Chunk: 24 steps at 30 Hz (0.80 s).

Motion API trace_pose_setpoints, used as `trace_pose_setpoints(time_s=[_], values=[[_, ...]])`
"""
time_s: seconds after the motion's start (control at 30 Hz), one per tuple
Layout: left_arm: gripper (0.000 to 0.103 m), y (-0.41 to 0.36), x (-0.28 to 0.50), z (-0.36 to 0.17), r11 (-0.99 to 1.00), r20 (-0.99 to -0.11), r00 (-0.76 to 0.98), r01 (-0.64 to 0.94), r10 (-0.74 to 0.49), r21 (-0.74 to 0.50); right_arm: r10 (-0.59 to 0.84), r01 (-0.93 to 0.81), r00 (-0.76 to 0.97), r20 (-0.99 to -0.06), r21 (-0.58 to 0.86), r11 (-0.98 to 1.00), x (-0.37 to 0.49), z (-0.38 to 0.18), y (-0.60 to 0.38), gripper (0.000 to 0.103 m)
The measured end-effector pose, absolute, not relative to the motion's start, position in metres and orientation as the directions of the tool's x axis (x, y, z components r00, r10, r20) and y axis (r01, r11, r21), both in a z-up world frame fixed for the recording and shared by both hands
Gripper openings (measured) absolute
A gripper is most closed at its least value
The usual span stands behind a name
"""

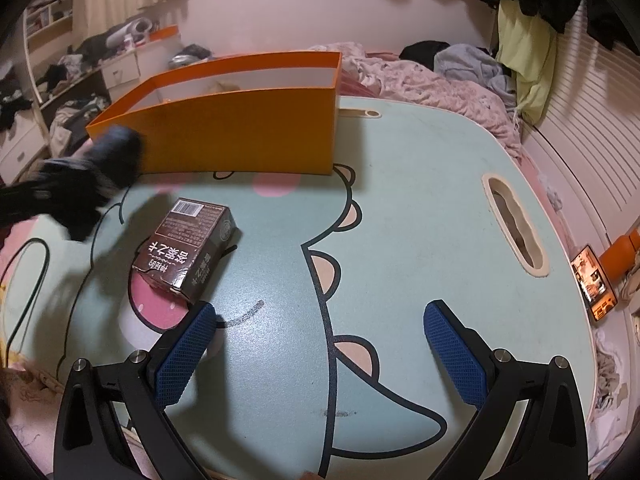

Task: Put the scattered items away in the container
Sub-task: 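Grasp the black lace pouch with the left gripper while the right grasps the brown carton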

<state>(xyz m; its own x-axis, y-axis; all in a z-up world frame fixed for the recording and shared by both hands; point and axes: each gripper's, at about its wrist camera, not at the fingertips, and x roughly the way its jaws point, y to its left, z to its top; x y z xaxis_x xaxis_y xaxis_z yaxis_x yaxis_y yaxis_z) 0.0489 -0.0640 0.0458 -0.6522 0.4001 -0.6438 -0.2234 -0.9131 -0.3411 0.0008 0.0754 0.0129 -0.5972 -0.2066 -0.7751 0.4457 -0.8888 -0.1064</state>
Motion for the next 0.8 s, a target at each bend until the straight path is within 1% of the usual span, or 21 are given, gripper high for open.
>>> trace_pose_setpoints(time_s=[0.07,0.1,0.13,0.17,0.23,0.37,0.5,0.53,0.63,0.67,0.7,0.73,0.77,0.8], values=[[0.032,-0.074,0.063,0.051,-0.922,-0.632,-0.677,-0.217,0.378,-0.320,-0.195,0.448,-0.573,-0.796,-0.105,-0.888,-0.001,0.015,0.073,0.101],[0.032,-0.083,0.071,0.054,-0.926,-0.626,-0.688,-0.205,0.367,-0.317,-0.195,0.442,-0.582,-0.789,-0.105,-0.891,0.001,0.018,0.072,0.096],[0.032,-0.089,0.077,0.055,-0.927,-0.621,-0.695,-0.196,0.362,-0.321,-0.200,0.440,-0.606,-0.770,-0.114,-0.891,0.006,0.021,0.070,0.084],[0.032,-0.094,0.078,0.056,-0.926,-0.618,-0.699,-0.187,0.360,-0.327,-0.205,0.449,-0.624,-0.754,-0.131,-0.884,0.012,0.025,0.067,0.083],[0.032,-0.099,0.081,0.055,-0.928,-0.619,-0.703,-0.170,0.351,-0.333,-0.245,0.498,-0.631,-0.736,-0.142,-0.855,0.020,0.033,0.055,0.083],[0.032,-0.099,0.080,0.060,-0.932,-0.605,-0.721,-0.165,0.336,-0.322,-0.353,0.574,-0.562,-0.748,-0.046,-0.818,0.013,0.050,0.032,0.083],[0.032,-0.094,0.080,0.059,-0.925,-0.604,-0.710,-0.190,0.362,-0.330,-0.365,0.594,-0.534,-0.763,-0.031,-0.804,0.004,0.053,0.010,0.084],[0.032,-0.093,0.080,0.058,-0.924,-0.606,-0.708,-0.192,0.363,-0.329,-0.367,0.606,-0.516,-0.774,-0.027,-0.795,0.001,0.050,0.005,0.087],[0.032,-0.090,0.079,0.057,-0.921,-0.607,-0.702,-0.195,0.371,-0.337,-0.339,0.615,-0.480,-0.809,-0.034,-0.788,-0.006,0.032,-0.002,0.087],[0.032,-0.089,0.079,0.056,-0.919,-0.608,-0.699,-0.199,0.376,-0.340,-0.333,0.622,-0.458,-0.824,-0.029,-0.783,-0.009,0.024,-0.003,0.084],[0.032,-0.089,0.080,0.055,-0.918,-0.609,-0.697,-0.202,0.379,-0.341,-0.320,0.623,-0.472,-0.822,-0.054,-0.780,-0.009,0.019,-0.004,0.082],[0.032,-0.088,0.080,0.055,-0.918,-0.610,-0.695,-0.203,0.380,-0.341,-0.303,0.617,-0.507,-0.807,-0.094,-0.781,-0.005,0.018,-0.004,0.055],[0.032,-0.088,0.081,0.055,-0.919,-0.610,-0.696,-0.203,0.379,-0.339,-0.299,0.612,-0.519,-0.801,-0.104,-0.784,-0.003,0.018,-0.003,0.056],[0.032,-0.087,0.081,0.055,-0.919,-0.611,-0.696,-0.204,0.378,-0.337,-0.321,0.616,-0.513,-0.796,-0.081,-0.784,-0.002,0.021,0.001,0.056]])
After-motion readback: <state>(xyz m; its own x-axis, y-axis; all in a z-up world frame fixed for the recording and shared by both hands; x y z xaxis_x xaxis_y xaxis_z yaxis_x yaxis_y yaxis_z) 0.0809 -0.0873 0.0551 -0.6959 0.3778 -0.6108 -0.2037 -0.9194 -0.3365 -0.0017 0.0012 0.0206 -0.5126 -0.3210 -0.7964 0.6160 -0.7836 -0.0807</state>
